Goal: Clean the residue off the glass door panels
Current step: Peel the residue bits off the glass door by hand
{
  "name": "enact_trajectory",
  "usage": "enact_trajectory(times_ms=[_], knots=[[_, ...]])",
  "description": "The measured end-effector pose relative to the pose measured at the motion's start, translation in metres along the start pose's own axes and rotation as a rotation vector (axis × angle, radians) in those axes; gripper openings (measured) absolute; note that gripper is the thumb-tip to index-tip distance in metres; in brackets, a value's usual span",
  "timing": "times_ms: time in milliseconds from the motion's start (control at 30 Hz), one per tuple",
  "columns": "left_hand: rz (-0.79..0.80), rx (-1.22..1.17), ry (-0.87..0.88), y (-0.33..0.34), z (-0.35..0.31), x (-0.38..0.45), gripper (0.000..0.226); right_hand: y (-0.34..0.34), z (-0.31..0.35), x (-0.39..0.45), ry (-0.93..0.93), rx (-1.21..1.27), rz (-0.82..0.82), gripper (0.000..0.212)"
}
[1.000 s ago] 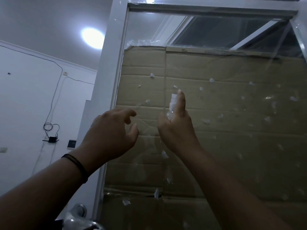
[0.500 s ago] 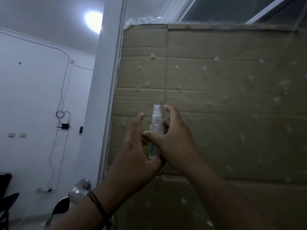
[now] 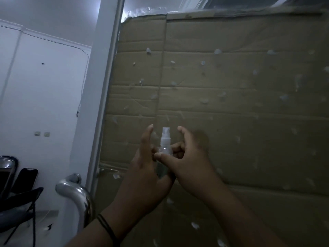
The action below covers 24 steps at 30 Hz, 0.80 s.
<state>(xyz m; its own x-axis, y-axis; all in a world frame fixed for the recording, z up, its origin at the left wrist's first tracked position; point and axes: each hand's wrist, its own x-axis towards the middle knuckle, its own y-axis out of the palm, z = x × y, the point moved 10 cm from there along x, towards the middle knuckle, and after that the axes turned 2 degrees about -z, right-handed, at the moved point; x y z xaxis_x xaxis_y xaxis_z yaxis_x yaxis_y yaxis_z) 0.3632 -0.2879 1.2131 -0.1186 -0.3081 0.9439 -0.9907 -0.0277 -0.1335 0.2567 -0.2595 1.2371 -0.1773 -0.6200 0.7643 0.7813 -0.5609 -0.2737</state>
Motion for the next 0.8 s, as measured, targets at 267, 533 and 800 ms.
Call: enact_trajectory(times_ms=[267,533,800], knots=[[0.097,0.219,0.025,0.025,-0.025,-0.004,0.097,-0.015,-0.012,-0.017,-0.052,-0.038,0.066,0.083],[-0.086,0.228,0.022,-0.006,-0.034,0.023,0.077,-0.055,0.006,-0.018,-0.145,-0.144,-0.069,0.065],[-0.124,0.136,0.069,-0.025,-0.052,0.077,0.066,-0.108,0.042,0.006,-0.271,-0.366,-0.249,0.045]])
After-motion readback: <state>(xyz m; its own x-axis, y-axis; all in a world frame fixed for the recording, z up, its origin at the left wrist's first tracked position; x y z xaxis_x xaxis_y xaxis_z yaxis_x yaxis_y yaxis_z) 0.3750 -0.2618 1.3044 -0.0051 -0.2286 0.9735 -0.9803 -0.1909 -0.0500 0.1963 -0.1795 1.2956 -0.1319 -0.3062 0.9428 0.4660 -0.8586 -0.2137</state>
